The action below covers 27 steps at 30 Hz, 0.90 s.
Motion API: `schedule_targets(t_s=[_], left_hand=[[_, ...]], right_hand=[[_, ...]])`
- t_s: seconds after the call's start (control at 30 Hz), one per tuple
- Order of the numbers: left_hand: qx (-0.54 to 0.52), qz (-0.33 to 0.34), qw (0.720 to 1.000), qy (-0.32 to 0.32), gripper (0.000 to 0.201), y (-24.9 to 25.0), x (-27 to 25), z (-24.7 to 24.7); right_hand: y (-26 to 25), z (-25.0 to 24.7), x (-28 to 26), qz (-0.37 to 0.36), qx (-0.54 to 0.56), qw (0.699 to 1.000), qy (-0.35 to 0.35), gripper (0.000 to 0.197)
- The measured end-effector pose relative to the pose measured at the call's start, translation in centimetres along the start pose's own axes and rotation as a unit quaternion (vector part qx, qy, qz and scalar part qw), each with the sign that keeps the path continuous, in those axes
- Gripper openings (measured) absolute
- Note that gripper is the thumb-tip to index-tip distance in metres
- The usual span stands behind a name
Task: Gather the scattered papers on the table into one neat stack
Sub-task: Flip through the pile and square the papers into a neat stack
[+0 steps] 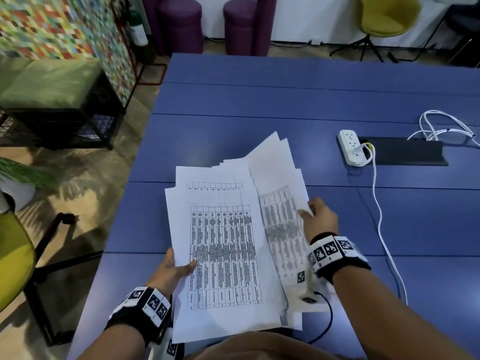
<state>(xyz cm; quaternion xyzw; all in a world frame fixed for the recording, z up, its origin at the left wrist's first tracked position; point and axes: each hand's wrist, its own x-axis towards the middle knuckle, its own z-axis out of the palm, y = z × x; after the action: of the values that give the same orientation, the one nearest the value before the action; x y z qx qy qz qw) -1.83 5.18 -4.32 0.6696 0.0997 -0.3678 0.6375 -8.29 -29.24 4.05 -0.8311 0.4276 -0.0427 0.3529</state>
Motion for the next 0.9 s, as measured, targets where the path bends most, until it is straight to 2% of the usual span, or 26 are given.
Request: schedule_targets(t_s=[0.03,0.07,0.17,0.23,0.3,0.37,0.43,0.5,0.57,0.63,0.73,0.77,0.9], left_hand=[[0.008,-0.001,1.0,-0.007,0.121,0.0,0.0,-0.2],[0.005,-0.004,1.0,-0.005,0.12,0.1,0.0,-0.2],[-0.005,0.005,1.0,0.012,0.072,0.9,-0.8,0.7],[-0.01,0.0,1.0,0.01,0.06,1.0,-0.8,0.9],[-0.01,0.003,1.0,0.016,0.058,1.1,-1.0,1.1],[0.002,0.003,1.0,0.015,0.072,1.3,-1.2,1.3],[-0.017,-0.004,1.0,0.018,0.085,1.4,-1.2,1.3],[-0.033,-0.021,0.998,0.042,0.081,1.6,-1.4,1.6],[-0.025,-0.04,0.996,0.072,0.074,2.1,-1.7,2.1],[-0.06,-0.076,0.992,0.085,0.084,2.3,-2.0,1.9],[-0.11,-0.12,0.985,0.051,0.088,1.7,-1.4,0.9],[-0.099,-0.112,0.988,0.049,0.089,2.1,-1.7,1.2],[0.005,0.04,0.999,0.009,0.091,3.1,-2.5,3.3]], right_hand=[[-1.0,-1.2,-0.1,-0.024,-0.016,0.999,0.02,0.022],[-2.0,-2.6,-0.1,-0.051,-0.028,0.997,0.041,0.023],[-5.4,-7.1,-0.3,-0.133,-0.007,0.985,0.106,0.022],[-7.4,-9.7,-0.5,-0.18,0.041,0.971,0.149,0.02],[-9.2,-11.7,-0.8,-0.22,0.104,0.953,0.181,0.015],[-10.3,-12.4,-0.9,-0.227,0.149,0.945,0.182,0.012],[-10.0,-11.2,-0.2,-0.201,0.181,0.951,0.151,0.015],[-8.6,-8.1,0.6,-0.156,0.19,0.965,0.091,0.018],[-6.3,-3.8,1.1,-0.112,0.133,0.984,0.027,0.024],[-4.2,0.3,0.2,-0.054,0.037,0.997,-0.047,0.035],[-1.4,5.2,-2.3,0.037,-0.037,0.989,-0.136,0.051],[-0.8,6.2,-3.1,0.048,-0.062,0.984,-0.158,0.054],[-0.3,8.0,-4.9,-0.013,-0.123,0.974,-0.191,0.054]])
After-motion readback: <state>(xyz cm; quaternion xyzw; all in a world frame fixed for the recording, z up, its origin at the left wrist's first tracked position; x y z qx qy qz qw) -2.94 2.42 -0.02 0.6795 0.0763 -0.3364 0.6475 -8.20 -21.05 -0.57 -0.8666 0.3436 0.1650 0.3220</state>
